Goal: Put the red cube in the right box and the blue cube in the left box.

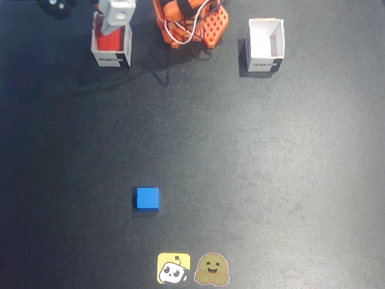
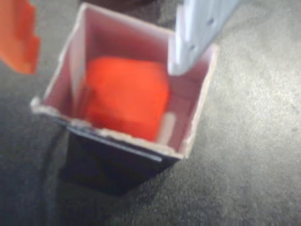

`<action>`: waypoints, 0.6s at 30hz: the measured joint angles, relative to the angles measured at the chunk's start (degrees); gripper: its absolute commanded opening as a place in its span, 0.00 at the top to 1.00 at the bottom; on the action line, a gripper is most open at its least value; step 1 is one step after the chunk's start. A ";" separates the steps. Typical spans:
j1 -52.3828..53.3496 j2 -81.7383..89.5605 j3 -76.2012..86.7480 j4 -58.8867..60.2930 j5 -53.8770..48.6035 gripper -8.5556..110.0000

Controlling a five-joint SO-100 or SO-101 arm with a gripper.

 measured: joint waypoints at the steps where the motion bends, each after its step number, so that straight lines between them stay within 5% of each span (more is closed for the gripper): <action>1: 0.00 0.18 0.00 0.00 -0.53 0.80; 9: -3.60 -0.18 -0.09 -2.64 -2.72 0.89; 18: -21.09 -3.96 -1.93 -7.21 -2.20 0.93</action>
